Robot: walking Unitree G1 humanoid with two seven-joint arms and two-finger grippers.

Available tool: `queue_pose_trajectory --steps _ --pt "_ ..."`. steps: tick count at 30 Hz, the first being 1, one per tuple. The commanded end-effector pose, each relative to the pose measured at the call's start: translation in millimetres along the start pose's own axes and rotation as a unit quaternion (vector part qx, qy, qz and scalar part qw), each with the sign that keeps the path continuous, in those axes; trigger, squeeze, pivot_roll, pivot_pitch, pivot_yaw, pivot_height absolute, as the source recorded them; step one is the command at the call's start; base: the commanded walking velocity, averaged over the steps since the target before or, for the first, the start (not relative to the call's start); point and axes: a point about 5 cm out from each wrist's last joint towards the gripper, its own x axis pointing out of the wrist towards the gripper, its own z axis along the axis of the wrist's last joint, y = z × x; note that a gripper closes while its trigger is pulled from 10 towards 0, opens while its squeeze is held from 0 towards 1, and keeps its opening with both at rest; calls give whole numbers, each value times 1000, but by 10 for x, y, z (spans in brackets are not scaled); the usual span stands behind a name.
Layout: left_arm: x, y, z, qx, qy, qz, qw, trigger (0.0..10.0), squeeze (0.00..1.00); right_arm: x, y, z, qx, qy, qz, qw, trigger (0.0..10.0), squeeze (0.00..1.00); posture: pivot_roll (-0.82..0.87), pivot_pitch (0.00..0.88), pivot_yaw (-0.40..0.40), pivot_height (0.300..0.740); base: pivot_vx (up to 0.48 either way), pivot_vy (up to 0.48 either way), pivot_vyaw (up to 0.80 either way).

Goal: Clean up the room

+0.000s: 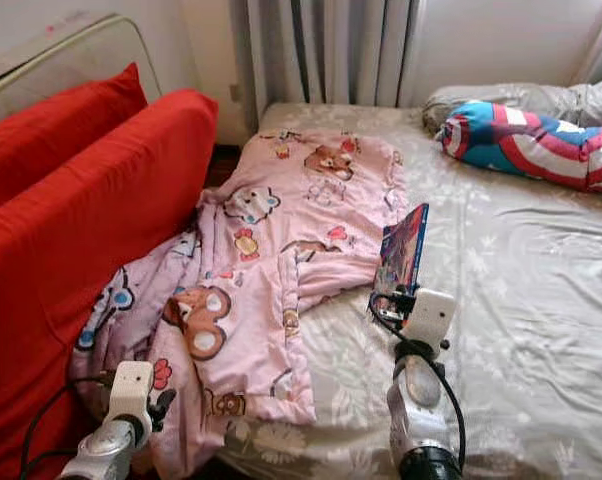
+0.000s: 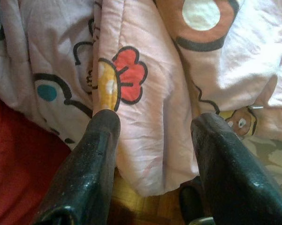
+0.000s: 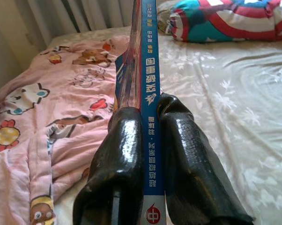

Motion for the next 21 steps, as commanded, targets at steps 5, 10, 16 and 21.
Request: queue_pose_trajectory --steps 5,10,16,21 --pt "-6 -24 -64 0 22 -2 1000 10000 0 41 84 62 8 -8 9 1000 10000 0 -71 47 19 740 0 0 -715" --pt "-54 7 -222 -6 55 2 998 10000 0 47 88 90 5 -15 10 1000 10000 0 -66 58 21 740 0 0 -715" --pt "-84 49 -298 -14 66 13 998 10000 0 43 96 94 3 -20 12 1000 10000 0 -65 64 18 740 0 0 -117" --pt "-102 81 -338 -28 71 24 997 10000 0 43 133 103 2 -24 23 999 10000 0 -66 67 16 740 0 0 0"
